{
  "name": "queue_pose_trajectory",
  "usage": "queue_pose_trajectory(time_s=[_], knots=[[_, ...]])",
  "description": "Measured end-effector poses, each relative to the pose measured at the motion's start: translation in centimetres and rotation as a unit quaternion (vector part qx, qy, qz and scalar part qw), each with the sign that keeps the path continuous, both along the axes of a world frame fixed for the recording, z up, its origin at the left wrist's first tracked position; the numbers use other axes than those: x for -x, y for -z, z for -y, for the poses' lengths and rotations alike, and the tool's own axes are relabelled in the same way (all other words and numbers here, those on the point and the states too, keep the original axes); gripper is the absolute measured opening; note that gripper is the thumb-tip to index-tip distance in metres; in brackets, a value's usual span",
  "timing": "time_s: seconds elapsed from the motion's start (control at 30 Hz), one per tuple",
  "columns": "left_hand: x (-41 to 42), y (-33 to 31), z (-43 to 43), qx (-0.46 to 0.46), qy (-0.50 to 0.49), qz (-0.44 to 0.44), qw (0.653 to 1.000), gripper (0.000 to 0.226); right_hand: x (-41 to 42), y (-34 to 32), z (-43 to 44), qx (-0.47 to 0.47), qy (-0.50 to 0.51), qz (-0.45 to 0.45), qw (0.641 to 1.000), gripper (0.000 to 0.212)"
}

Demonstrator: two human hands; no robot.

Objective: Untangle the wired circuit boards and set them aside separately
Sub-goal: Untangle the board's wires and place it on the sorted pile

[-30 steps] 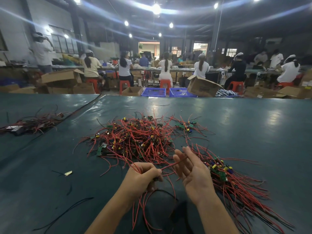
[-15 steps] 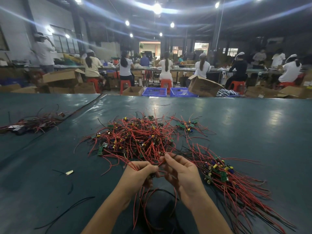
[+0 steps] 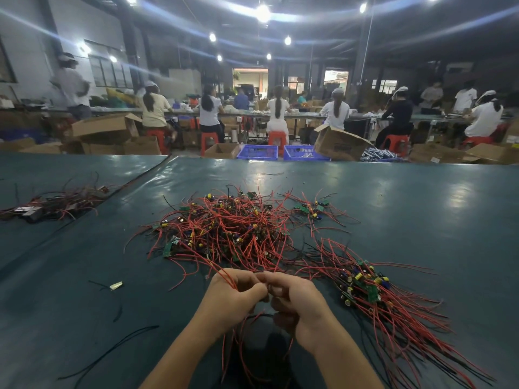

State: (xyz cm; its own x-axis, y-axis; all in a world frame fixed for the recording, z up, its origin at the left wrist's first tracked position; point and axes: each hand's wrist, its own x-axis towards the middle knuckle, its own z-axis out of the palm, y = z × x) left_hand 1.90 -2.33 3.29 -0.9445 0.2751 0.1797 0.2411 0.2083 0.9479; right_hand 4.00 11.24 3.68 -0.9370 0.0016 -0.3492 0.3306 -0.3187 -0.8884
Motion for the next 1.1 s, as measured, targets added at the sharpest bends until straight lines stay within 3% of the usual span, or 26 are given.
queue_pose_trajectory(time_s=[0.27,0.5,0.6,0.67,0.73,0.8,0.87,1.1], knots=[[-0.4,-0.7,0.0,0.006,0.068,0.002,0.998,0.025,0.8,-0.3,-3.2,0.134,-0.005,0.036,0.990,0.015],[0.2,-0.9,1.0,0.017,0.080,-0.002,0.997,0.023,1.0,-0.1,-4.6,0.138,0.037,0.009,0.990,0.013],[0.4,-0.9,1.2,0.016,0.081,-0.004,0.997,0.025,1.0,0.1,-4.4,0.095,0.046,-0.042,0.994,0.022],[0.5,-0.8,1.3,0.004,0.077,0.012,0.997,0.024,1.0,0.3,-4.1,0.024,0.076,-0.072,0.994,0.008],[0.7,-0.7,1.5,-0.009,0.069,0.030,0.997,0.026,1.1,0.5,-3.8,-0.094,0.134,-0.126,0.979,0.018],[0.8,-0.7,1.7,-0.017,0.068,0.043,0.997,0.026,1.0,0.4,-3.2,-0.139,0.175,-0.196,0.955,0.015],[0.8,-0.8,1.8,-0.023,0.068,0.050,0.996,0.026,0.9,0.2,-3.0,-0.098,0.207,-0.219,0.949,0.009],[0.4,-1.0,1.5,-0.030,0.084,0.074,0.993,0.029,1.4,0.6,-3.5,0.012,0.246,-0.129,0.961,0.004]])
